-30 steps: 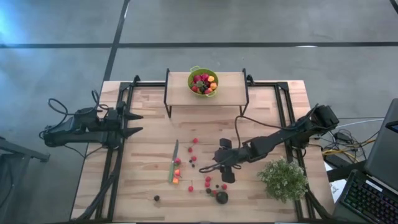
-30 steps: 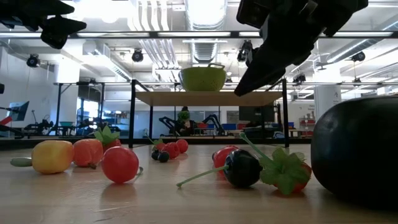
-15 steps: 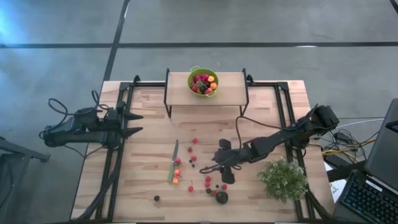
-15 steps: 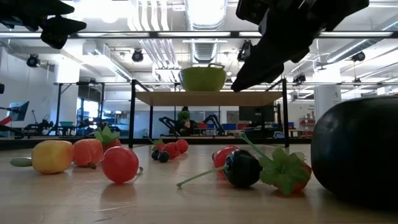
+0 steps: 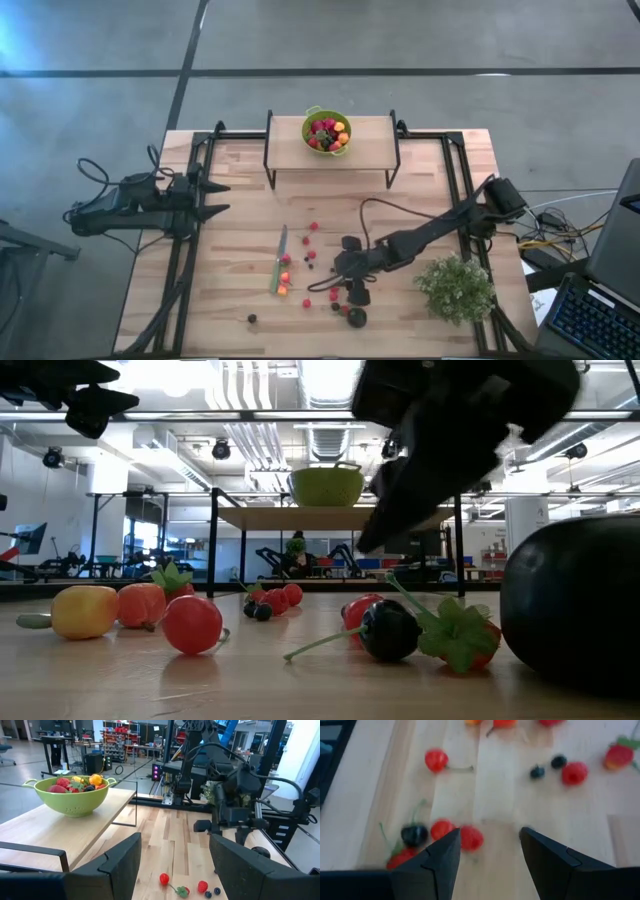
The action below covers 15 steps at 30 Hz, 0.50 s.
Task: Pick & Place Fruit
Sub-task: Put the blueberry into the green colander on the shelf
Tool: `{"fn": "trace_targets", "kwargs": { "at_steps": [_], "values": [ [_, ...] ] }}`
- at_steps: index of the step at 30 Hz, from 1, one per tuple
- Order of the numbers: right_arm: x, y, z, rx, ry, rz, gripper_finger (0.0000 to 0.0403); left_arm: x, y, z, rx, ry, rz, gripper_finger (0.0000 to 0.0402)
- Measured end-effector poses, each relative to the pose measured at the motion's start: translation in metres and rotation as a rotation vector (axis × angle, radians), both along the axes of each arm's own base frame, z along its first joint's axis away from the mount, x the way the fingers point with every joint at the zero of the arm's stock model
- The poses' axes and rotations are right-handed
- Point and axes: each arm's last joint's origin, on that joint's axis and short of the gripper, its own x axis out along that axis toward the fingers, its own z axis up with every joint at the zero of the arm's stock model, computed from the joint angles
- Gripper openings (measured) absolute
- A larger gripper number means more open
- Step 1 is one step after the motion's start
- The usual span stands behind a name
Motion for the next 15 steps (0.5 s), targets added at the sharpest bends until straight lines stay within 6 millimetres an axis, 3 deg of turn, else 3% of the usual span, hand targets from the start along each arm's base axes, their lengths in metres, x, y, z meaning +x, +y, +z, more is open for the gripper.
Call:
{"fn": "trace_targets", "kwargs": {
  "at_steps": [15],
  "values": [
    [0.033,0.009,-0.028,-0.125,0.085,0.024,0.0205,0.0,0.0,0.0,0.0,0.0,0.0,0.0241]
  ]
}}
